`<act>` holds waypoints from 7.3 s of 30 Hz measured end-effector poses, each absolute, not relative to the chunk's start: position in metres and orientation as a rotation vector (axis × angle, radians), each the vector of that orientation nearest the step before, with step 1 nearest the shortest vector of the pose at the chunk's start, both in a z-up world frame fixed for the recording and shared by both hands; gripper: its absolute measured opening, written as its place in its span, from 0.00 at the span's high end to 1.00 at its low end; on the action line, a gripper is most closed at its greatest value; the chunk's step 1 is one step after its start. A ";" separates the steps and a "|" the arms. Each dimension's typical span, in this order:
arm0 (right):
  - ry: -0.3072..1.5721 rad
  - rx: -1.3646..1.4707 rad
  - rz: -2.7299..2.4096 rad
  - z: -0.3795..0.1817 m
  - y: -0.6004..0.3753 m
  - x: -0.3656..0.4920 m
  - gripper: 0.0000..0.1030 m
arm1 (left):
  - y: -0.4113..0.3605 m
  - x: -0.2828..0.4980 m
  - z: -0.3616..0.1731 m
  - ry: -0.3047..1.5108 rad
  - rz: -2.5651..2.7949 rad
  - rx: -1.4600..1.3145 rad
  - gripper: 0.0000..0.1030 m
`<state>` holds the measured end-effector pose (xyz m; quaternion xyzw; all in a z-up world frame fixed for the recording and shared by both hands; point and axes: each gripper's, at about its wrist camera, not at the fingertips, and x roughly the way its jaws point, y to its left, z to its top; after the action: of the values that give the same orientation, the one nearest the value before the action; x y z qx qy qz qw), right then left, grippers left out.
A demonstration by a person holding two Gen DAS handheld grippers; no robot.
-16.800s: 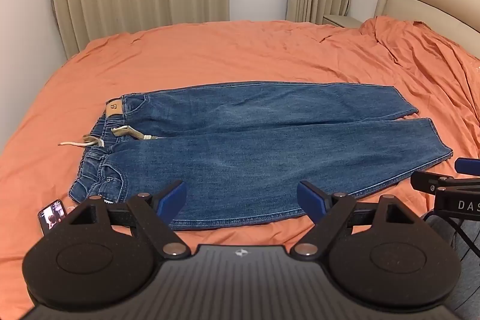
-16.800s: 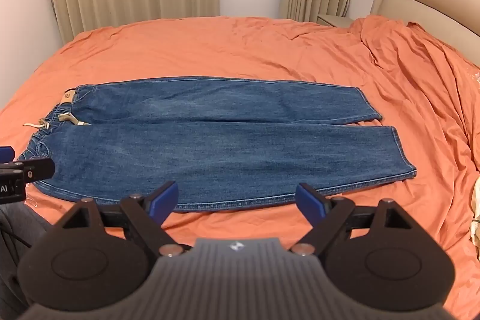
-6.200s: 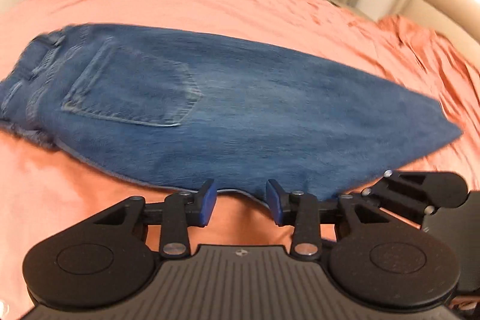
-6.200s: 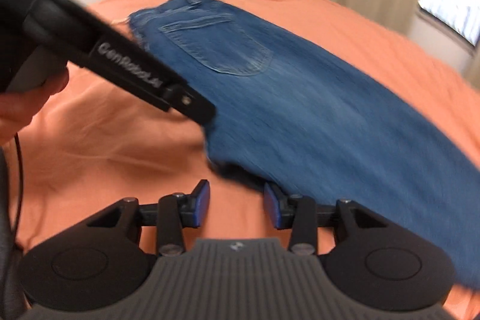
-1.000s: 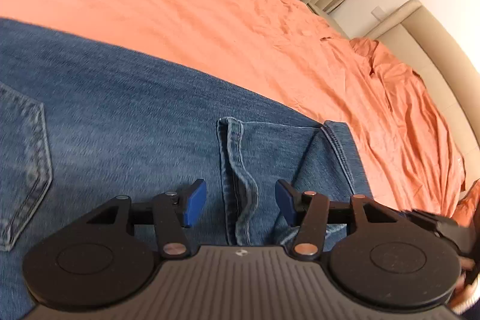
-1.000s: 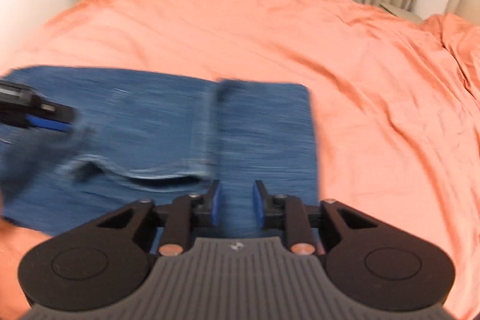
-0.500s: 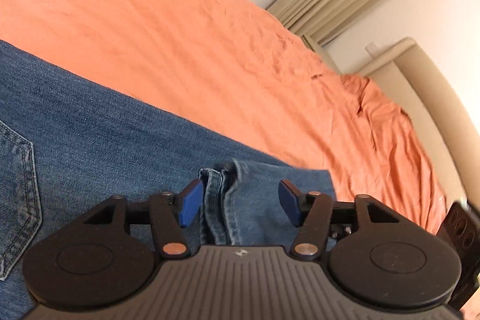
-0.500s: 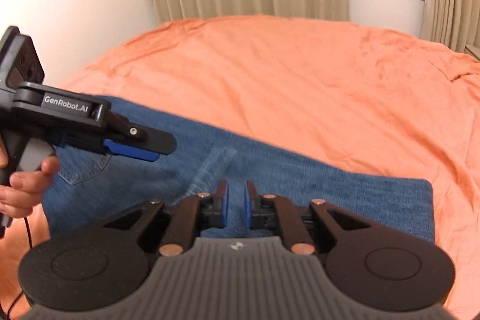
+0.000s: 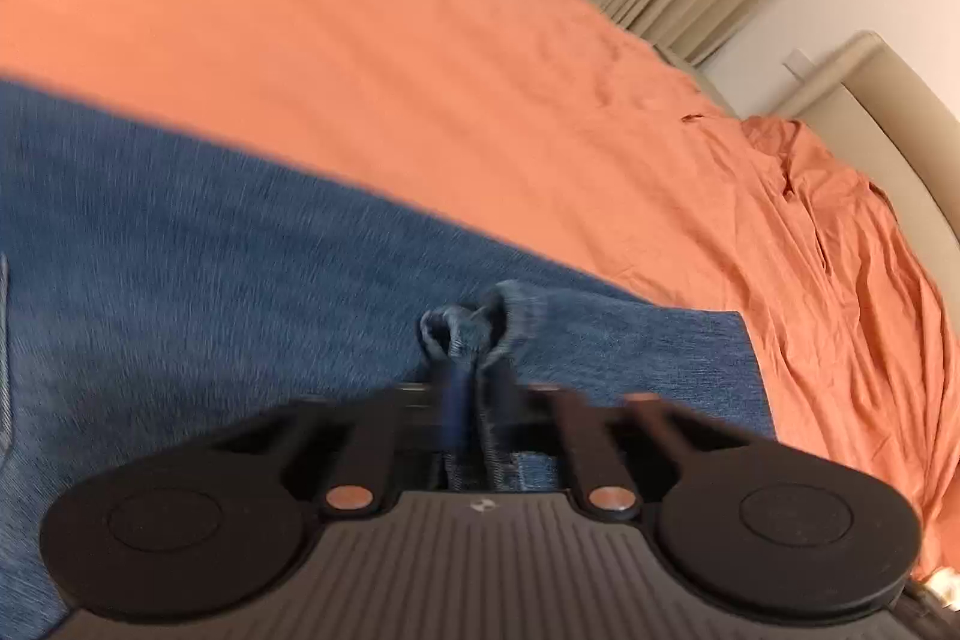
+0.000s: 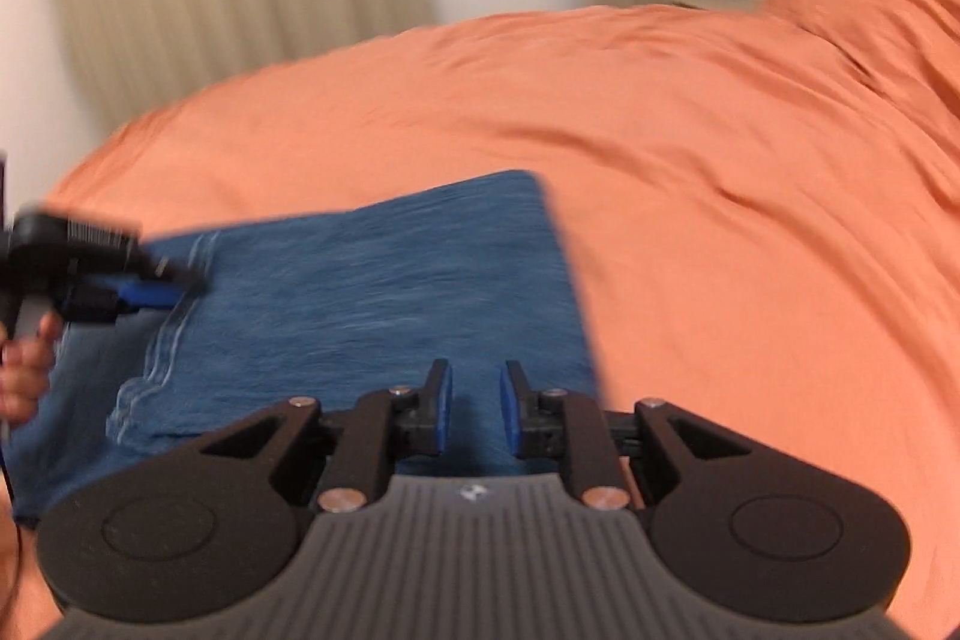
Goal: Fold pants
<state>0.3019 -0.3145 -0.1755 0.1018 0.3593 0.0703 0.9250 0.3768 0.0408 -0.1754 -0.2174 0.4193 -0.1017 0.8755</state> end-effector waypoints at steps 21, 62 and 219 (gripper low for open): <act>0.853 0.105 0.181 -0.229 -0.312 0.314 0.95 | 0.028 0.393 -0.188 0.997 -0.114 -0.180 0.95; 0.899 -0.273 0.629 -0.162 -0.103 0.384 0.81 | 0.388 0.192 -0.211 0.533 0.445 -1.093 0.26; 0.795 0.830 0.228 -0.199 -0.399 0.348 0.87 | -0.017 0.213 -0.162 0.995 -0.070 0.234 0.67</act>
<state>0.3478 -0.3990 -0.1994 0.3917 0.3751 0.1074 0.8333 0.2128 -0.0174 -0.1619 0.1121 0.4759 -0.0336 0.8717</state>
